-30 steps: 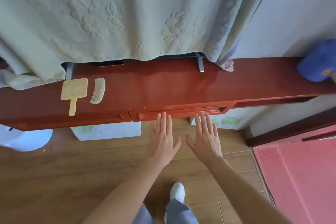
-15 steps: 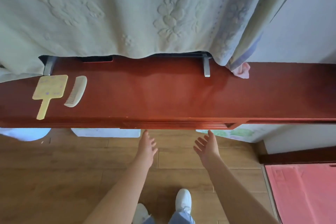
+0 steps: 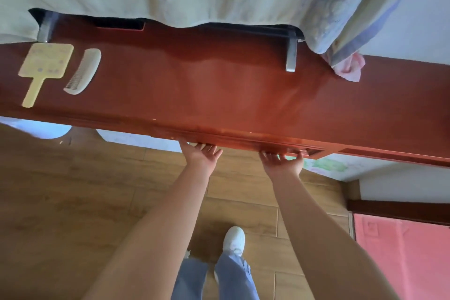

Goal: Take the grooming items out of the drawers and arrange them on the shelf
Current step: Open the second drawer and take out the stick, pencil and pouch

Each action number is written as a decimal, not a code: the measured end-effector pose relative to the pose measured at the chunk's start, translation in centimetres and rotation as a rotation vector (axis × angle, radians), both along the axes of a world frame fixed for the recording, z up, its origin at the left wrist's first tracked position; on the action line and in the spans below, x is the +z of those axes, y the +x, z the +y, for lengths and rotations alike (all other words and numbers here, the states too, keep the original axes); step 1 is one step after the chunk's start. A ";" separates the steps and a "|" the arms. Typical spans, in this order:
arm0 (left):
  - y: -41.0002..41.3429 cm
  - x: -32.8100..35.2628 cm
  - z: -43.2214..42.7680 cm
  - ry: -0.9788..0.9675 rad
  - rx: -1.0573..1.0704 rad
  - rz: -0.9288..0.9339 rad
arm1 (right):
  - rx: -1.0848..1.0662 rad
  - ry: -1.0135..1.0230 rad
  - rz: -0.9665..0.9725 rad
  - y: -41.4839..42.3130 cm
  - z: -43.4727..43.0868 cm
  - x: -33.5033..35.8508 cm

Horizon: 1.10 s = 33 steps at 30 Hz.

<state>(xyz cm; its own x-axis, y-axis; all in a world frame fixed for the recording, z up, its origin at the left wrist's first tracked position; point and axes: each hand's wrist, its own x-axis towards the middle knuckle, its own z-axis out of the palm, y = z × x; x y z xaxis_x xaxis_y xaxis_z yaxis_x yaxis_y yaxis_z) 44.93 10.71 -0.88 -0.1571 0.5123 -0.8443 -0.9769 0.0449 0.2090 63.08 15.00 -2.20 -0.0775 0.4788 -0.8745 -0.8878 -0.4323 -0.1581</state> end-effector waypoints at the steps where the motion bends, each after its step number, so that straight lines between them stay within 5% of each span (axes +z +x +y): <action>1: 0.1 -0.1 0.0 0.008 0.008 0.002 | -0.001 0.009 -0.002 -0.1 0.1 -0.1; 14: -0.3 -1.1 -2.9 -0.025 -0.002 -0.077 | -0.060 0.048 0.024 0.1 -3.1 -0.8; 33: 2.0 0.0 -19.1 -0.205 0.015 -0.172 | -0.191 -0.096 0.013 1.9 -20.1 0.9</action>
